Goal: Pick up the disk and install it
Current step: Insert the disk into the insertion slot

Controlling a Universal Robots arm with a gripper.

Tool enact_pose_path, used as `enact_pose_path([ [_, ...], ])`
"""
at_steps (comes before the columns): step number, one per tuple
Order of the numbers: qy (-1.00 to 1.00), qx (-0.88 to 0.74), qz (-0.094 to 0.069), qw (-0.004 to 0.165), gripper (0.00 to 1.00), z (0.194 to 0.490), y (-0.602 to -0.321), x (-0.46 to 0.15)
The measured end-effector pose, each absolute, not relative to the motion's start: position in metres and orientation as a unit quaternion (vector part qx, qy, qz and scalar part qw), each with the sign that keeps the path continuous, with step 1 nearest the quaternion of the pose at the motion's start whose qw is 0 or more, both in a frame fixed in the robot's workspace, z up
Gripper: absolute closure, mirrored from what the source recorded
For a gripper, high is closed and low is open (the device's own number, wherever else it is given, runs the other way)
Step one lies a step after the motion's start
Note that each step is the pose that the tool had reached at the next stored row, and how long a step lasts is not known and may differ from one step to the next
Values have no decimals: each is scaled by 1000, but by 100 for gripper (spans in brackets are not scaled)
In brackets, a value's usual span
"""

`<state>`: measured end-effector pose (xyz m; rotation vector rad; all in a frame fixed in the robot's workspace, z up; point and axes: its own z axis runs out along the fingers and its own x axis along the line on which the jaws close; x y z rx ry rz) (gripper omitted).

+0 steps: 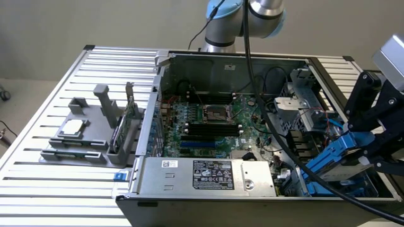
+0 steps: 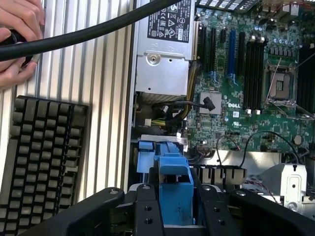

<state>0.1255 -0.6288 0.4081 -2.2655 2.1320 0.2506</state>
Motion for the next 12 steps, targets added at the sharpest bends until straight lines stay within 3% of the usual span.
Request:
enact_pose_path([
  [5,683,-726,80,10,66,408,-629,126],
  [6,683,-726,80,10,59,407,-629,126],
  [12,683,-726,81,10,59,407,-629,126],
])
